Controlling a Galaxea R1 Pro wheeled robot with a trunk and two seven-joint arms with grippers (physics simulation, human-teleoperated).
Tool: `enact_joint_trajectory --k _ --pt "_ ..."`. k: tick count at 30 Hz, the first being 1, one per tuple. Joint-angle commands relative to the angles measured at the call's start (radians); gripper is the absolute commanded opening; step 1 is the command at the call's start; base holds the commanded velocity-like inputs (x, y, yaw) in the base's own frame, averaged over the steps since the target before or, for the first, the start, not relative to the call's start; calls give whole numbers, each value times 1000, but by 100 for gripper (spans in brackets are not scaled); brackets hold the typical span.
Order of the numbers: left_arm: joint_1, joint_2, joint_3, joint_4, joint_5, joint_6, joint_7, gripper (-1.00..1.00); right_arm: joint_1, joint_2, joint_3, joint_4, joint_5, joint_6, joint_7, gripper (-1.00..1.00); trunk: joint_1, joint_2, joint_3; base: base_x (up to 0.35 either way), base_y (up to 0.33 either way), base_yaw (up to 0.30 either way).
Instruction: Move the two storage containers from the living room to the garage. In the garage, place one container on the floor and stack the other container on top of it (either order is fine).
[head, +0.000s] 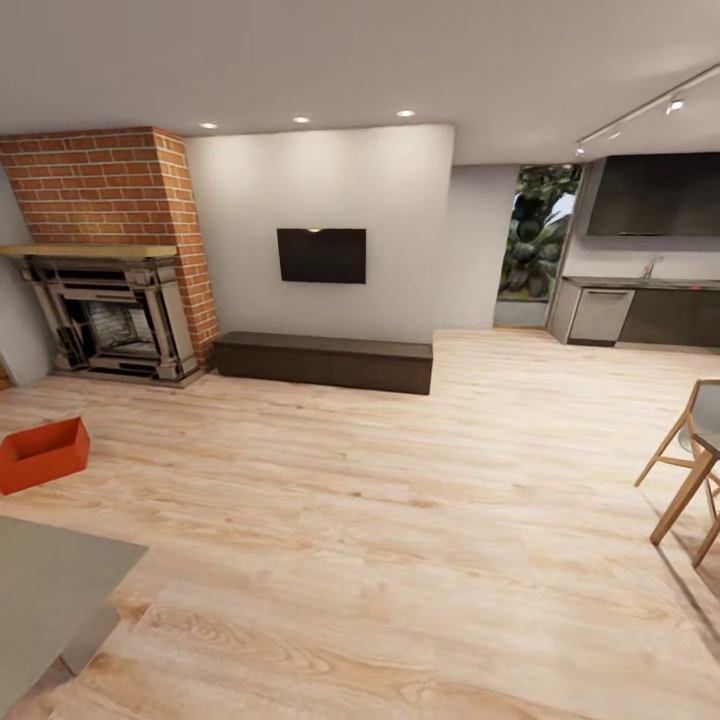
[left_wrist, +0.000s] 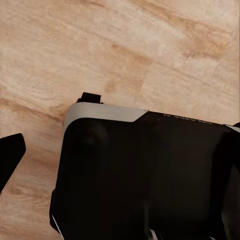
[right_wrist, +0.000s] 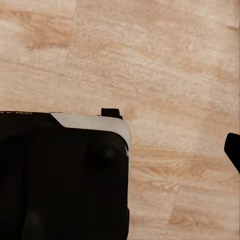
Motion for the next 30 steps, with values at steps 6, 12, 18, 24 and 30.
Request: enact_joint_trajectory --k 6,12,18,24,30 --pt "-1 0 -2 1 6 -3 1 100 -1 0 12 3 -7 -5 -2 100 1 -2 -2 323 13 0" --pt "-1 0 -2 1 6 -5 1 100 -1 -1 13 3 -3 -3 0 100 1 -2 -2 323 1 0" --pt "-1 1 -2 1 7 4 2 100 -1 -1 9 1 -4 -5 1 100 1 -2 -2 324 0 0" --pt "-1 2 -2 1 7 -4 2 100 -1 1 10 1 -3 -6 1 100 1 -2 -2 324 0 0" --pt "-1 2 -2 1 7 -6 1 100 -1 0 10 1 -3 -6 1 100 1 -2 -2 324 0 0"
